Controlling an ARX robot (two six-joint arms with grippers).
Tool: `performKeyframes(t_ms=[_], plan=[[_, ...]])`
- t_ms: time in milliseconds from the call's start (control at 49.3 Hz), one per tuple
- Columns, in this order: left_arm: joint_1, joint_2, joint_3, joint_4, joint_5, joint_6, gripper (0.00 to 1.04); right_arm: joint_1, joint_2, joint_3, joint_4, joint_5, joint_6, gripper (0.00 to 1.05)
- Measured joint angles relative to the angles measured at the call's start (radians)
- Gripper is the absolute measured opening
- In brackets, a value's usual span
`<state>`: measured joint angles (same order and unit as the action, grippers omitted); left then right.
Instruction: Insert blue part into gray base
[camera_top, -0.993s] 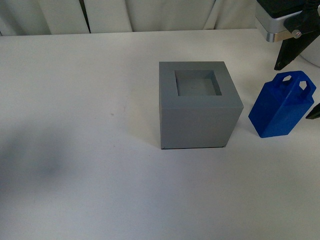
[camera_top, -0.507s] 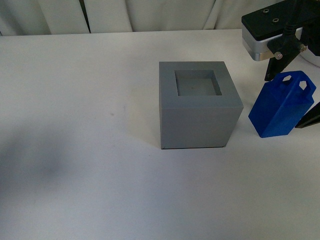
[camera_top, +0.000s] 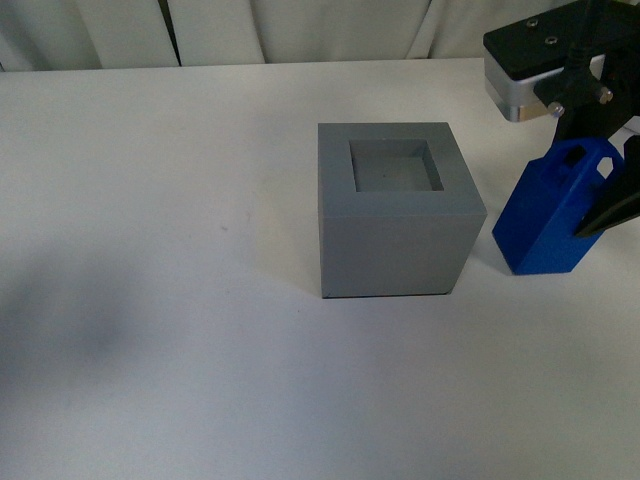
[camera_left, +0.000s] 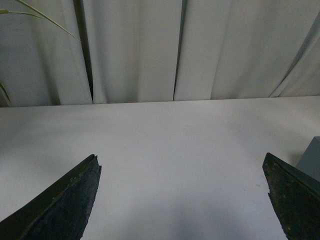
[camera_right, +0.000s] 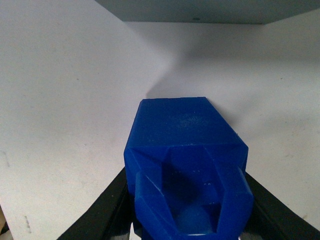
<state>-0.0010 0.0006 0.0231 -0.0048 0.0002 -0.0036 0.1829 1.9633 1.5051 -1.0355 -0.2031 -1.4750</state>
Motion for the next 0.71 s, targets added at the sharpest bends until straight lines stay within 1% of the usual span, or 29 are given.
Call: performKeyframes(t_ms=[284,405,527,709], plan=[[0.0,0.0,0.0,0.0,0.0,0.0,0.99,0.022,-0.069,0.127,-0.115,-0.085,0.021,0.46],[0.0,0.0,0.0,0.0,0.0,0.0,0.99,0.043,-0.09,0.176,-0.154,-0.095,0.023,0.46],[0.0,0.0,0.0,0.0,0.0,0.0,0.99,0.08,-0.097,0.232,-0.186,-0.118,0.033,0.46],[0.0,0.0,0.0,0.0,0.0,0.0,0.99,0.142,-0.08,0.288,-0.195,-0.125,0.057,0.46]])
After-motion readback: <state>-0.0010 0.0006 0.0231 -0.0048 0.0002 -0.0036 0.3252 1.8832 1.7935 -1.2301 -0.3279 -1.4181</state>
